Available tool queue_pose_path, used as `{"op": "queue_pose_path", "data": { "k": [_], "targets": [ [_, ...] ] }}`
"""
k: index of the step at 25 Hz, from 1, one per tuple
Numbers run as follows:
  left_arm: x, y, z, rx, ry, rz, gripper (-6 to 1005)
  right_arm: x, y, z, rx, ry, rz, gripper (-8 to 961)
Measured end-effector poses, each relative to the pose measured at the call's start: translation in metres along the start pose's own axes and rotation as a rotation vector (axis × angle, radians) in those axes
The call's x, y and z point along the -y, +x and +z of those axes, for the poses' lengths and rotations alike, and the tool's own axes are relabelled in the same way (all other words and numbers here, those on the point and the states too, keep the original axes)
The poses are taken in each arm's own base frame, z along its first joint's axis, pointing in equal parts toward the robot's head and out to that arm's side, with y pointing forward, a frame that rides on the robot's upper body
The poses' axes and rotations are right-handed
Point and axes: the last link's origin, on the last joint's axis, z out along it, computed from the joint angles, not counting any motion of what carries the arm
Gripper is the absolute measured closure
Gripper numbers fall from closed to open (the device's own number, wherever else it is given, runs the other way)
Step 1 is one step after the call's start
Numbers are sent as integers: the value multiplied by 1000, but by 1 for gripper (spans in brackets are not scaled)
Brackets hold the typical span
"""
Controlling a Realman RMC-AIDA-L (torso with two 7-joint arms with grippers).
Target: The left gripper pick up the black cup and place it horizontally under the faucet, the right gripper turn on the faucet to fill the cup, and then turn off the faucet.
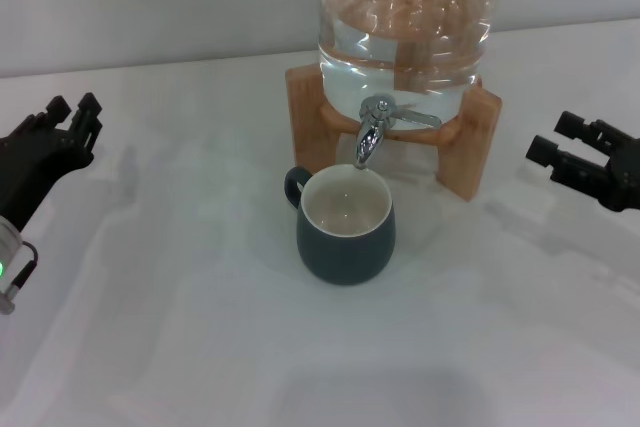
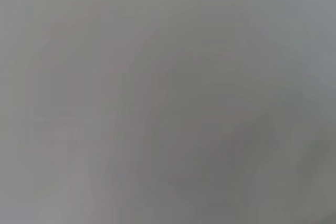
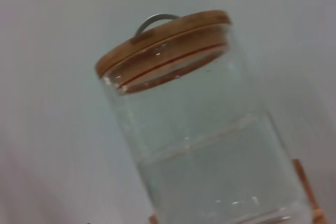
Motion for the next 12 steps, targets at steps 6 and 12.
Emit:
{"op": "queue_pose_path", "data": {
  "k": [6, 12],
  "targets": [
    [1, -1, -1, 7, 4, 4, 606, -17, 0, 10, 3, -112, 1, 111],
    [2, -1, -1, 10, 6, 4, 605, -23, 4, 28, -35, -159, 4, 111]
  ]
}}
